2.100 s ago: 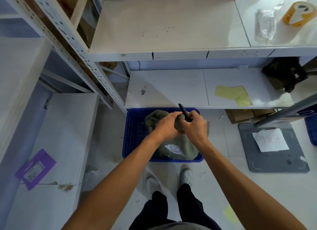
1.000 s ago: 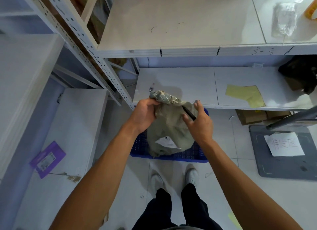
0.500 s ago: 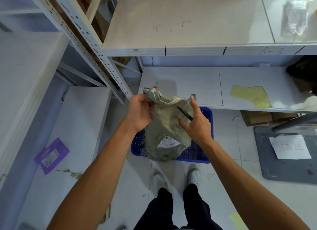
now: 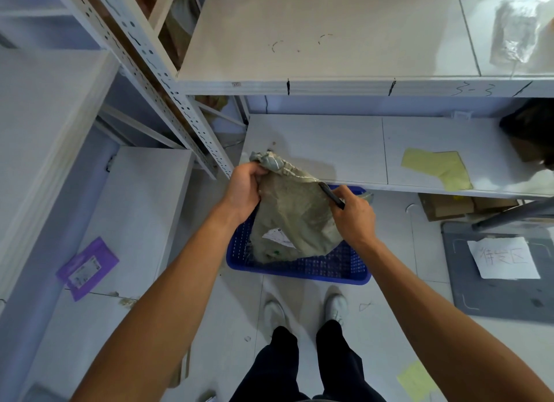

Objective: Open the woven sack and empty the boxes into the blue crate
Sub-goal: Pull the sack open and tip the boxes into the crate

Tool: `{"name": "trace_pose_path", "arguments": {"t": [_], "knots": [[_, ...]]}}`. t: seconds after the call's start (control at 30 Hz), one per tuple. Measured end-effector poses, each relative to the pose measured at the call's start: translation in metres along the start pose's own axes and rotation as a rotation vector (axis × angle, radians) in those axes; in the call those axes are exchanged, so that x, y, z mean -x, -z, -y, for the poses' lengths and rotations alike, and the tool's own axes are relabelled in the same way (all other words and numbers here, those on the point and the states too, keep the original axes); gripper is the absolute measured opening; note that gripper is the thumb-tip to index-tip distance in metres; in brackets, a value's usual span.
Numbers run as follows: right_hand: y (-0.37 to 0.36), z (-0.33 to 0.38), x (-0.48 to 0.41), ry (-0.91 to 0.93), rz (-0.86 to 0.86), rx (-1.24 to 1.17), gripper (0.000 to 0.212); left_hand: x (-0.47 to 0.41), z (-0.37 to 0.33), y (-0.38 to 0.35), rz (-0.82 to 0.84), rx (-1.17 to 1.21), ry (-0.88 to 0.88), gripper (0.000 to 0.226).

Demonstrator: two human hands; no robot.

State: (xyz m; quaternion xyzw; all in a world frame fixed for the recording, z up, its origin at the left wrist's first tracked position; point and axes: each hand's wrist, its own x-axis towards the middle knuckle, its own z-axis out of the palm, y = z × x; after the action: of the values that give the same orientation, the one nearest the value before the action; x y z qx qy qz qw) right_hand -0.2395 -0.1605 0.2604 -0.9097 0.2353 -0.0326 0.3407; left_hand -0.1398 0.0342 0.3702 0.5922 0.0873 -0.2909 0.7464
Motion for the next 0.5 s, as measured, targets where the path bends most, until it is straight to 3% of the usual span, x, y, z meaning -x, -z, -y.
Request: {"name": "trace_pose_path", "arguments": {"t": [0.33, 0.5], "knots": [[0.007, -0.013, -0.011, -0.009, 0.045, 0.063, 0.010, -0.018, 0.015, 0.019, -0.247, -0.351, 0.069, 0.021], [0.015, -0.008, -0.011, 0.004, 0.005, 0.009, 0.010, -0.021, 0.013, 0.025, -0.305, -0.345, -0.018, 0.018]]}}
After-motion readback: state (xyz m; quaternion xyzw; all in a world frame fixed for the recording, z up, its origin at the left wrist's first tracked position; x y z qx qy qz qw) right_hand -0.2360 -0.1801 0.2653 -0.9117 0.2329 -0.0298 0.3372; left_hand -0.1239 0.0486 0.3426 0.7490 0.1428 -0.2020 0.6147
